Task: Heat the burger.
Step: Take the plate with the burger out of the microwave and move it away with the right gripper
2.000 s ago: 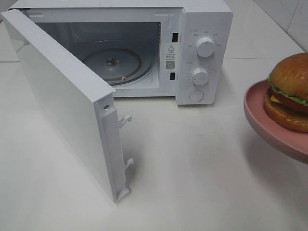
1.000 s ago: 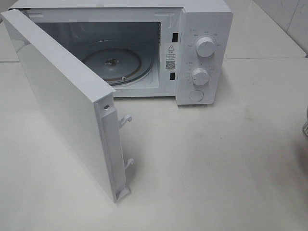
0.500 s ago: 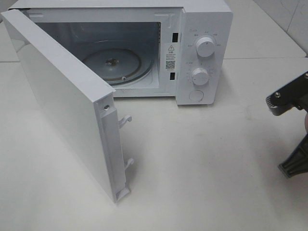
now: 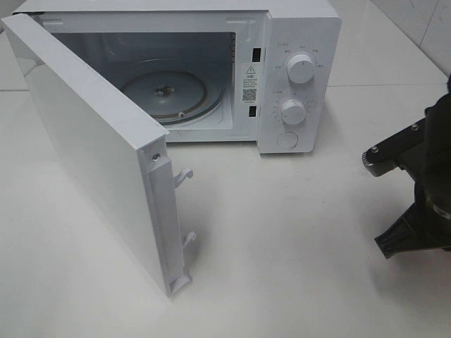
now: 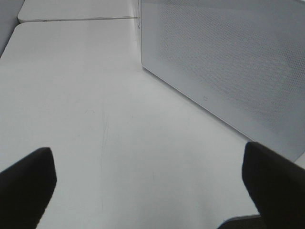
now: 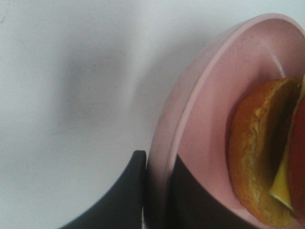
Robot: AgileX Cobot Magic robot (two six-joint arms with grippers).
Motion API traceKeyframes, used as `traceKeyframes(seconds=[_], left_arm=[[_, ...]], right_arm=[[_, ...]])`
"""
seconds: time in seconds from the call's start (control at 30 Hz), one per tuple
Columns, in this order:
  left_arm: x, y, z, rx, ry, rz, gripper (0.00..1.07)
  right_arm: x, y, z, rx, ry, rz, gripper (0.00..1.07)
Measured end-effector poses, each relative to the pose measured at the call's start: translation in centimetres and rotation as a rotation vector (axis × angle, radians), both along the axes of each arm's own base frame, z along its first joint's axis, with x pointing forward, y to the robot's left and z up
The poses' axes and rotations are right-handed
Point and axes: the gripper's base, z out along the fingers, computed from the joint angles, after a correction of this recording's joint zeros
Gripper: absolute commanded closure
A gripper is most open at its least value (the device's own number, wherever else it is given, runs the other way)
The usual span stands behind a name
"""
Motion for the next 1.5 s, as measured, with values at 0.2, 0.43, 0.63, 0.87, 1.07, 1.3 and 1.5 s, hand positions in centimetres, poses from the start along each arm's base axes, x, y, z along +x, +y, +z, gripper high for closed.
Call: traceKeyframes(seconds=[0.2,0.43,0.63,0.87,1.07,1.3,1.5], left_arm=[[0.0,0.0,0.0,0.000,0.000,0.000,0.09],[0.0,0.0,0.0,0.000,0.000,0.000,0.09],[0.0,0.0,0.0,0.000,0.000,0.000,0.09],[0.0,0.0,0.0,0.000,0.000,0.000,0.09],[0.0,0.0,0.0,0.000,0.000,0.000,0.09],[0.0,0.0,0.0,0.000,0.000,0.000,0.09],[0.0,0.0,0.0,0.000,0.000,0.000,0.09]], right_arm=[[0.4,0.1,-1.1,-0.030,0.007,-0.018,1.03],[0.8,0.3,-2.8,-0.047,0.010,-0.056,1.02],[1.3,0.8,-4.7,-0.028,0.008,-0.074,1.00],[1.3,0.8,-5.8,-0.052,0.012,-0.104,0.93],[1.4,0.7,-5.8,-0.066,0.007,-0.090,0.70],[1.3,0.7,-5.6,-0.061,0.024,-0.083,0.62],[1.4,1.1,-3.3,0.004,0.005,-0.053,0.62]])
